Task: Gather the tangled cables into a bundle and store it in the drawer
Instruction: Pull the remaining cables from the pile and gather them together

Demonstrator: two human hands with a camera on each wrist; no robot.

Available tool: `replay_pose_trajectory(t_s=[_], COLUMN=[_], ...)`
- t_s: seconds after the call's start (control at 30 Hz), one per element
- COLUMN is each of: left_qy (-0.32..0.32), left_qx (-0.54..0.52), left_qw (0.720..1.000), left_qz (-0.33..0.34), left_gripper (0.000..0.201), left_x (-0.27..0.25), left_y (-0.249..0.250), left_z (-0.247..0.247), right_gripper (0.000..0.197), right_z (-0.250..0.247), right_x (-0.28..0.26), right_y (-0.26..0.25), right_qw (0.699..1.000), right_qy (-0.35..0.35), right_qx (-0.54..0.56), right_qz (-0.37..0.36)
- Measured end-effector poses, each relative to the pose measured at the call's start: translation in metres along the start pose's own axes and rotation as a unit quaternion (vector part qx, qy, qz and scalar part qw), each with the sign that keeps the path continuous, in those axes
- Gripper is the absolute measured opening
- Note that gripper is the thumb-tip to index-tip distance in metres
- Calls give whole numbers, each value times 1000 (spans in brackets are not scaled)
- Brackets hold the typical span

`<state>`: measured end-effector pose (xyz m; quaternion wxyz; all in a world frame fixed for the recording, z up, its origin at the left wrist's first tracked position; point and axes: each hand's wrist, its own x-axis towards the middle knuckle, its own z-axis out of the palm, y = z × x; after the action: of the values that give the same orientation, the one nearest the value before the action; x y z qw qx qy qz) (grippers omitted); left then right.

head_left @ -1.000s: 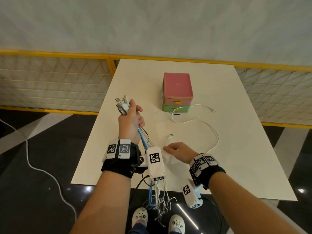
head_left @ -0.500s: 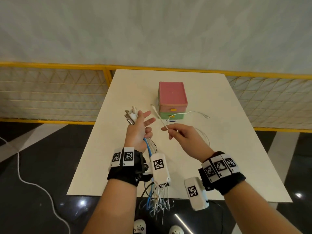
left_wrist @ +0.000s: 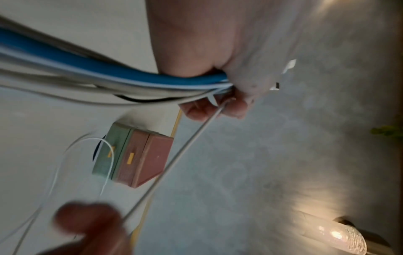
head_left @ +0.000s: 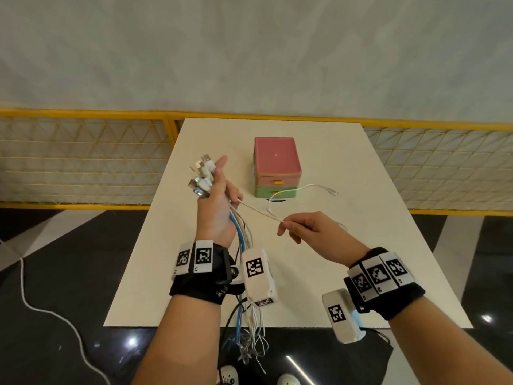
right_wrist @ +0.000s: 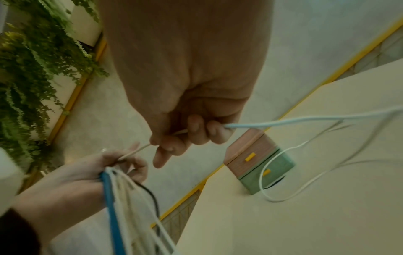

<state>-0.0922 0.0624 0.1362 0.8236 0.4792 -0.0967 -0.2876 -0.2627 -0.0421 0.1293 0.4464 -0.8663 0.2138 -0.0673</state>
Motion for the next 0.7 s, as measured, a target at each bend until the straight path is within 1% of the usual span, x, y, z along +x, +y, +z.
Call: replay_pose_trajectory(t_s=[0.1, 0.23, 0.33, 0.4, 0.47, 0.53, 0.57, 0.63, 0.7], left_qy=[-7, -20, -17, -29, -48, -74, -91, -144, -206], left_qx=[-64, -72, -58, -40, 7, 91, 142, 238, 311], left_qw=[998, 997, 997, 997, 998, 992, 984, 959, 928], left_qz=[11, 31, 46, 54, 49, 49, 53, 54, 21], left_gripper=[23, 19, 21, 34, 47, 47, 44, 33, 30], left_x=[-1, -10, -15, -17, -19, -23, -26, -35, -45], left_y=[10, 27, 39, 41, 40, 36, 34, 29, 23], left_z=[-4, -4, -3, 0, 6, 15, 21, 33, 45], right_gripper=[27, 28, 29, 31, 33, 31, 30, 28, 22], right_z=[-12, -26, -43, -55, -65, -71, -72, -68, -61], right_x=[-11, -25, -32, -32, -29, -23, -19, -13, -9], right_y=[23, 58, 81, 83, 70, 46, 31, 1, -27], right_qw=[1000, 997, 990, 980, 971, 968, 969, 974, 971], right_qy=[-6, -21, 21, 66, 120, 163, 170, 169, 170], right_qx=[9, -32, -75, -113, -144, -151, -150, -149, -155], right_qz=[18, 62, 118, 149, 150, 121, 96, 28, -63])
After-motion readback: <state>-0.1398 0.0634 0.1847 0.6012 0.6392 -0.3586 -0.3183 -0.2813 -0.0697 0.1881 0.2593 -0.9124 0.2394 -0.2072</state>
